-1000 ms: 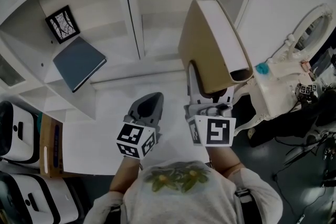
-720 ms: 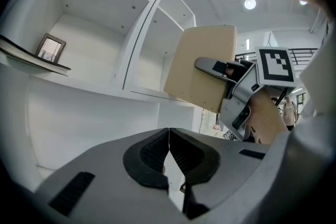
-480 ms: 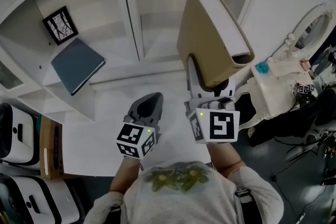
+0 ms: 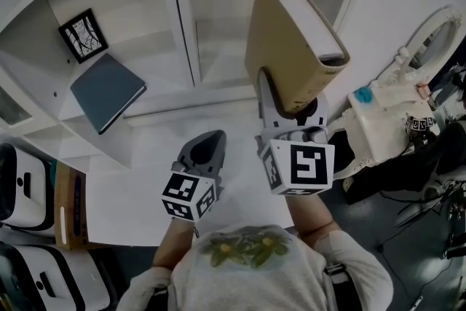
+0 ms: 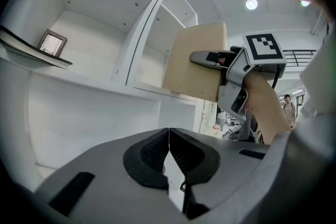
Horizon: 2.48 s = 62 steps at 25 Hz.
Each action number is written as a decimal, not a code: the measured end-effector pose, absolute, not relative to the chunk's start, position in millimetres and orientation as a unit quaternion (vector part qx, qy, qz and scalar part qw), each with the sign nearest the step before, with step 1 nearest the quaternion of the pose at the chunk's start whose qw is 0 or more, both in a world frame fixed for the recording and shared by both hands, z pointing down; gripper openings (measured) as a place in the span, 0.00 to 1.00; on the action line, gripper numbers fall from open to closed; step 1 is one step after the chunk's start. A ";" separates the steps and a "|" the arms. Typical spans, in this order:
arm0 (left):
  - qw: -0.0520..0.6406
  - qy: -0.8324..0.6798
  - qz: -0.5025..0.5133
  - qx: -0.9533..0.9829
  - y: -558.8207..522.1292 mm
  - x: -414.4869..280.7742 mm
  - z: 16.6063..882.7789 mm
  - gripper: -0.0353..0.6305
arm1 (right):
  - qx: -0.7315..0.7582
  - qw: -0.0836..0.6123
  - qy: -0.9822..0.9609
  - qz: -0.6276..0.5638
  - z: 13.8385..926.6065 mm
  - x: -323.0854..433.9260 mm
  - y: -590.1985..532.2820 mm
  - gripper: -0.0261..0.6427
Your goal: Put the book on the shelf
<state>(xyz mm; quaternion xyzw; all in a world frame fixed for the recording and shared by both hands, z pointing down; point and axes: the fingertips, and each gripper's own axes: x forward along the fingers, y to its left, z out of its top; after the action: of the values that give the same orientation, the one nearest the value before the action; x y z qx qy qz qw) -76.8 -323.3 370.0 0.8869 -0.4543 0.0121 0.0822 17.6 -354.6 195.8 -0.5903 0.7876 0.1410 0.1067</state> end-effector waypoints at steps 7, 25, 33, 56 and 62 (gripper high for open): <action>0.084 -0.454 0.012 0.887 -323.5 -77.4 370.9 0.09 | -0.594 0.095 0.788 0.132 192.3 15.4 -361.8 0.40; 0.087 -0.452 0.015 0.888 -327.0 -77.1 374.9 0.10 | -0.594 0.083 0.792 0.114 189.0 13.5 -382.4 0.40; 0.089 -0.453 0.015 0.887 -328.7 -78.7 376.1 0.10 | -0.594 0.053 0.795 0.110 189.5 9.7 -394.7 0.40; 0.093 -0.453 0.022 0.886 -334.4 -85.2 382.3 0.09 | -0.596 0.062 0.795 0.092 188.2 4.4 -416.0 0.40; 0.094 -0.449 0.025 0.888 -337.1 -83.3 383.0 0.09 | -0.601 0.059 0.792 0.093 187.9 3.3 -426.1 0.40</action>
<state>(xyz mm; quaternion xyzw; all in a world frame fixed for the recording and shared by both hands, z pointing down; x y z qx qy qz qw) -83.3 -337.1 383.0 0.8882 -0.4491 0.0248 0.0943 3.3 -426.1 187.9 -0.6006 0.7920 0.0926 0.0587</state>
